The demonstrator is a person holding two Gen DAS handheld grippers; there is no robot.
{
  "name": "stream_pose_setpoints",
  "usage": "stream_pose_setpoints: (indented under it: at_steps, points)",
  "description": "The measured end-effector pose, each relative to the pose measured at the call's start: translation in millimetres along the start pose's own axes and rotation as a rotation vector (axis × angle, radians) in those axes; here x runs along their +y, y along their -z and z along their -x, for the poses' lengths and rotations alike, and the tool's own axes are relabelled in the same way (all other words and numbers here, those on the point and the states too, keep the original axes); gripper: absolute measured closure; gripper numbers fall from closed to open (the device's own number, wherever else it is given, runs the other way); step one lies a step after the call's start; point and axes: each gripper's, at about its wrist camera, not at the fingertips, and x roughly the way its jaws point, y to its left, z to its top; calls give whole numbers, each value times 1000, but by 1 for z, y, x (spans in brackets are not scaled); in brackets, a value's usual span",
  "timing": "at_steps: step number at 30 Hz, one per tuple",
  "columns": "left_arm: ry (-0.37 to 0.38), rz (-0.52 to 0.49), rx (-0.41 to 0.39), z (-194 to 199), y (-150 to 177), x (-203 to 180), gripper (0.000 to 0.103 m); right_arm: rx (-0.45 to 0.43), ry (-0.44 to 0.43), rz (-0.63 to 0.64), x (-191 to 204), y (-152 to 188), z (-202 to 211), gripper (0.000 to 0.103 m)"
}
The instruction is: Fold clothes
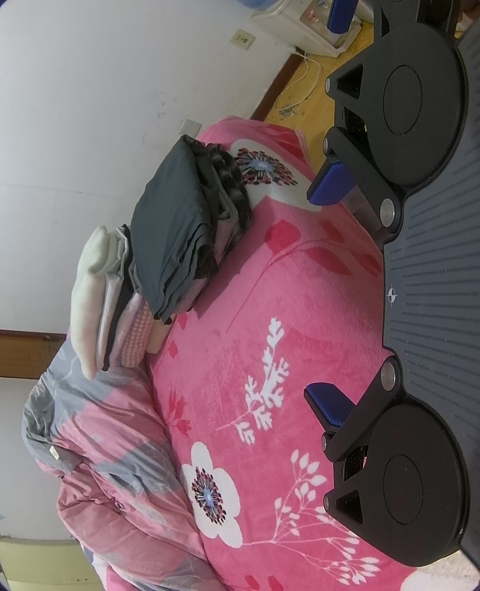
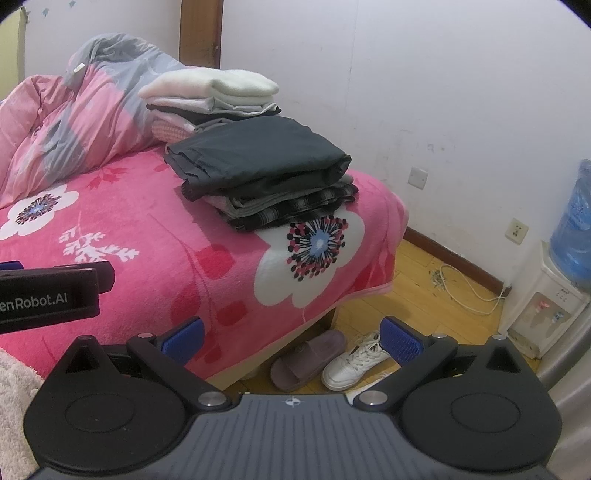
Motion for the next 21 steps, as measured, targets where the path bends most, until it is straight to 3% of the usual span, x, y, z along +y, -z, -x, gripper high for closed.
stream_pose_setpoints:
  at_steps: [21]
  points:
    - [0, 2, 1, 0, 0, 0, 0, 6, -1, 0, -2, 1, -2, 0]
